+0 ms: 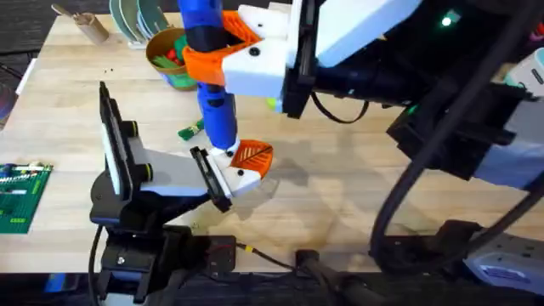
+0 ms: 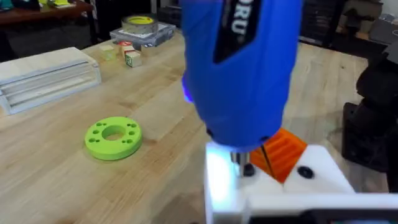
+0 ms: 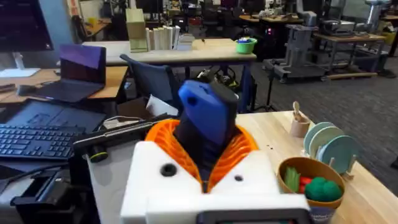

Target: Pick up the gripper from the table and insert it into the empty holder that is missing its gripper. Then pick up a screw, insert it into the mounting hole, and use the screwdriver to tighten it. Finally, clean up the table by picking up the vegetable and placing it into the bucket.

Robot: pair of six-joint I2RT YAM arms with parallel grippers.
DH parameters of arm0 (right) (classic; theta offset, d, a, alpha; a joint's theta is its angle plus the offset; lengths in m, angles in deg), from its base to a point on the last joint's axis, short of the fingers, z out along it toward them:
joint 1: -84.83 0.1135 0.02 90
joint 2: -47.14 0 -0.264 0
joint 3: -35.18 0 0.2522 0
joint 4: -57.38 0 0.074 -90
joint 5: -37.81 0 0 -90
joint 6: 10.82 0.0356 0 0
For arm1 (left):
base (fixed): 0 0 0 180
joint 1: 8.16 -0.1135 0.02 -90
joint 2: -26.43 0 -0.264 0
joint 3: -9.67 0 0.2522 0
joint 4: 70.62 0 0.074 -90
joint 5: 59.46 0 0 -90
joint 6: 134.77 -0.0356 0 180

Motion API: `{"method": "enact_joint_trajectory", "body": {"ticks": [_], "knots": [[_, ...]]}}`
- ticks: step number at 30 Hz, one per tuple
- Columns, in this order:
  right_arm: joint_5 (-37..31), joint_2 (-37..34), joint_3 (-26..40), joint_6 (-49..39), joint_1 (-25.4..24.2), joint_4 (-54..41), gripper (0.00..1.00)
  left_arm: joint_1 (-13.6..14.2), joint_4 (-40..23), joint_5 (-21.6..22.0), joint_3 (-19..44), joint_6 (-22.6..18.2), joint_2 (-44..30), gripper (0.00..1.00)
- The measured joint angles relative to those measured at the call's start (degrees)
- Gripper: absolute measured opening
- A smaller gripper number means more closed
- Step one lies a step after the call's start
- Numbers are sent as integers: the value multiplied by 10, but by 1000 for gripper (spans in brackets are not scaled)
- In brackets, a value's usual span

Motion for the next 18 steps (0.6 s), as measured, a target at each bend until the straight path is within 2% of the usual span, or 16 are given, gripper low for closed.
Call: {"method": "enact_joint_trajectory", "body": {"ticks": [5, 18], "knots": [[0, 0, 0, 0, 0, 51, 31, 0, 0, 0, 0, 0, 0, 16], [1, 7, 0, 0, 0, 32, 31, 0, 0, 0, 0, 0, 0, 16]]}}
